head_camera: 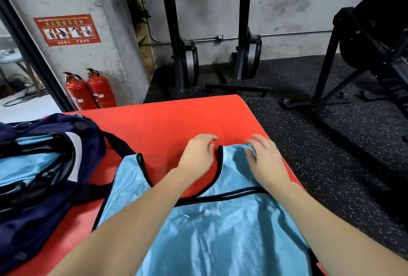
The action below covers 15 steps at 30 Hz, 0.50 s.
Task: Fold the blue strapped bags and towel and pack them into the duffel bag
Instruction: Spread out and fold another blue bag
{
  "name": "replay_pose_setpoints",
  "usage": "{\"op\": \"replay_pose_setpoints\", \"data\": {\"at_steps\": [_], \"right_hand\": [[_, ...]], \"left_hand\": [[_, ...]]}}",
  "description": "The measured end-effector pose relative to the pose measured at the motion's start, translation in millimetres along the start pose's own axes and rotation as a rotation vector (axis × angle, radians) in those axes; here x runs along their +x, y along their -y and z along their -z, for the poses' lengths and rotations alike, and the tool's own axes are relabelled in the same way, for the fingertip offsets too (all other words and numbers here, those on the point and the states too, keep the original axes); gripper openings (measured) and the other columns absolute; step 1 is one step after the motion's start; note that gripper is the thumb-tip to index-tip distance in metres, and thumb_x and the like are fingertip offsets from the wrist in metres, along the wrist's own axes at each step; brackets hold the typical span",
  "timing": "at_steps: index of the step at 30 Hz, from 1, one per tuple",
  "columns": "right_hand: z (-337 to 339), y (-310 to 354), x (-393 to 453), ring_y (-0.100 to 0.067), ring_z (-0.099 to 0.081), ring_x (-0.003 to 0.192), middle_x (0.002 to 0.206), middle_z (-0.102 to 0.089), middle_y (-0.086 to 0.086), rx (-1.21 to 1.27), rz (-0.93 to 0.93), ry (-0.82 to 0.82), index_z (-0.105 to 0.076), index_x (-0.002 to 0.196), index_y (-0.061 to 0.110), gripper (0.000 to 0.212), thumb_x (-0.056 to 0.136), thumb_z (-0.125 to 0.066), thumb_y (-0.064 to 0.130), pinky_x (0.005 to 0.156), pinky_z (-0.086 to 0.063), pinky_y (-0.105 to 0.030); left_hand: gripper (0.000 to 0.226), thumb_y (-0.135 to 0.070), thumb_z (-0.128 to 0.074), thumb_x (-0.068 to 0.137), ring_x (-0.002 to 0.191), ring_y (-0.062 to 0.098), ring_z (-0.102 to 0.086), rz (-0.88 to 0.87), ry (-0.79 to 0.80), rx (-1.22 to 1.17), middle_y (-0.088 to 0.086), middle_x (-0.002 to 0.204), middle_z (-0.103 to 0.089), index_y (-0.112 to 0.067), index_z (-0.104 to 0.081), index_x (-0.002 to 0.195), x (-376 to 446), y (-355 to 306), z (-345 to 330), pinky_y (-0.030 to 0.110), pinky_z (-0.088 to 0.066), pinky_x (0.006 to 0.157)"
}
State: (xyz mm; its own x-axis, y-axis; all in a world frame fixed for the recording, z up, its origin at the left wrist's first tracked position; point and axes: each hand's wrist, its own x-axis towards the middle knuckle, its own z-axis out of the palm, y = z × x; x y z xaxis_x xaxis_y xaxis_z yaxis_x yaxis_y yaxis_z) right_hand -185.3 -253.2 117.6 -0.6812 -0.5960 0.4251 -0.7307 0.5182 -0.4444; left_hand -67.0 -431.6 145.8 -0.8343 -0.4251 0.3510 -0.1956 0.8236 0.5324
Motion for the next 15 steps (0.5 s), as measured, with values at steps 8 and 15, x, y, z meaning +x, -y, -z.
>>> {"op": "replay_pose_setpoints", "data": {"at_steps": [8,15], "right_hand": [[-9.6,35.2,-10.8,-0.02,0.003,0.154,0.169,0.0,0.005,-0.332,0.063,0.575,-0.005,0.16,0.035,0.07,0.098,-0.011,0.068,0.124,0.004,-0.049],[27.4,51.5,-25.6,-0.02,-0.02,0.15,0.163,-0.028,0.002,-0.248,0.121,0.45,-0.028,0.155,0.029,0.063,0.102,-0.024,0.061,0.123,-0.016,-0.043]], "left_hand": [[0.047,-0.038,-0.034,0.107,0.151,0.019,-0.017,0.044,0.372,0.35,-0.001,0.162,-0.029,-0.025,-0.036,0.153,-70.9,-12.4,20.5,0.042,-0.016,0.121],[0.049,-0.041,-0.041,0.105,0.151,0.015,-0.017,0.073,0.322,0.311,-0.004,0.163,-0.028,-0.031,-0.036,0.153,-148.1,4.2,92.7,0.038,-0.016,0.123]]}}
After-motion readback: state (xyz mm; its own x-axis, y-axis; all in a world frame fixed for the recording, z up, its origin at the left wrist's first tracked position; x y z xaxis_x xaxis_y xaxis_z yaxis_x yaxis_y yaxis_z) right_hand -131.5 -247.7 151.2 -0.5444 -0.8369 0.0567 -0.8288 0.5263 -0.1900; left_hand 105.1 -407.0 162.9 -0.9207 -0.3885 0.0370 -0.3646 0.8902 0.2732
